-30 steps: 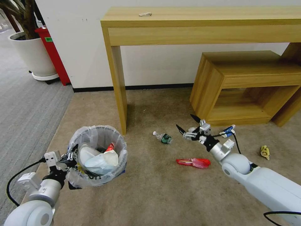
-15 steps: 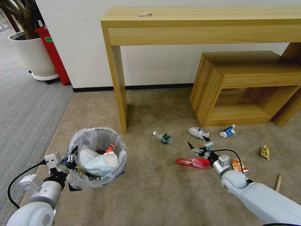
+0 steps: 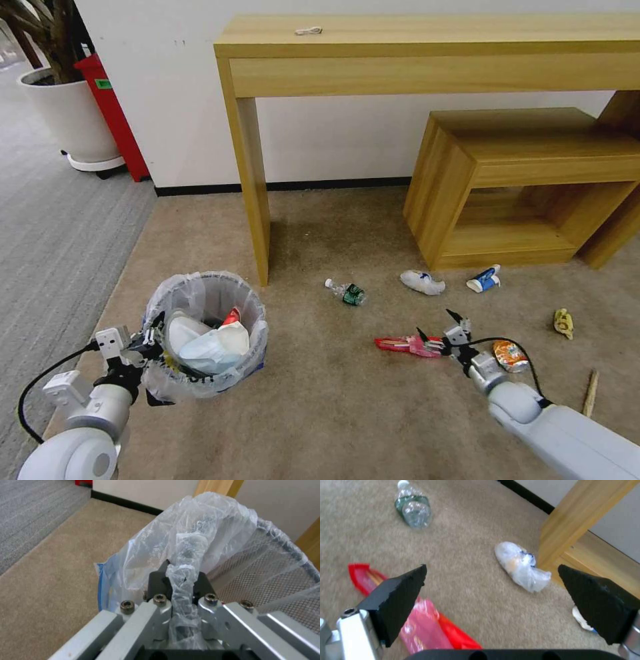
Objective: Pick up the trash bin and place the garbage on the floor into it.
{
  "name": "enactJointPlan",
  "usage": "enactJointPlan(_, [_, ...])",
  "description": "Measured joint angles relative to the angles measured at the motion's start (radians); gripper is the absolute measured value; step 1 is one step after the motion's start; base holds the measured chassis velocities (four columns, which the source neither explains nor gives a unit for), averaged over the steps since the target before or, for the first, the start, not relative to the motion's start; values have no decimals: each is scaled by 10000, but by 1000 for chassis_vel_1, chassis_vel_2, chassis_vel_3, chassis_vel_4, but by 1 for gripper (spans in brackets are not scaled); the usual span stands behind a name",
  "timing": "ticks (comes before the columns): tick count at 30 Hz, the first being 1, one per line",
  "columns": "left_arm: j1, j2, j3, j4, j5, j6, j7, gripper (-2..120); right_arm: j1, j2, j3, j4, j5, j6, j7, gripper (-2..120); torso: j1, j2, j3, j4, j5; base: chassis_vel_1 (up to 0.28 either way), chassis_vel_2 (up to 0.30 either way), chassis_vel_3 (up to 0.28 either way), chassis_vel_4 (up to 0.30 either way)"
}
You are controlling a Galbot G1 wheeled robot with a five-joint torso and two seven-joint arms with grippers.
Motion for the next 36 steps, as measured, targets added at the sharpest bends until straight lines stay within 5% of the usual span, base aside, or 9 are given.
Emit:
enactJointPlan(15, [38, -39, 9, 42, 39, -77, 34, 3, -264, -43, -52, -1193, -1040, 517, -73, 100, 0, 0, -1, 0, 4, 0, 0, 0, 0])
enactJointPlan(36, [445, -329, -121, -335, 100, -224, 157, 3, 935, 1999, -497, -4036, -1747, 641, -982, 96, 0, -2, 0, 2, 4, 0, 0, 0, 0])
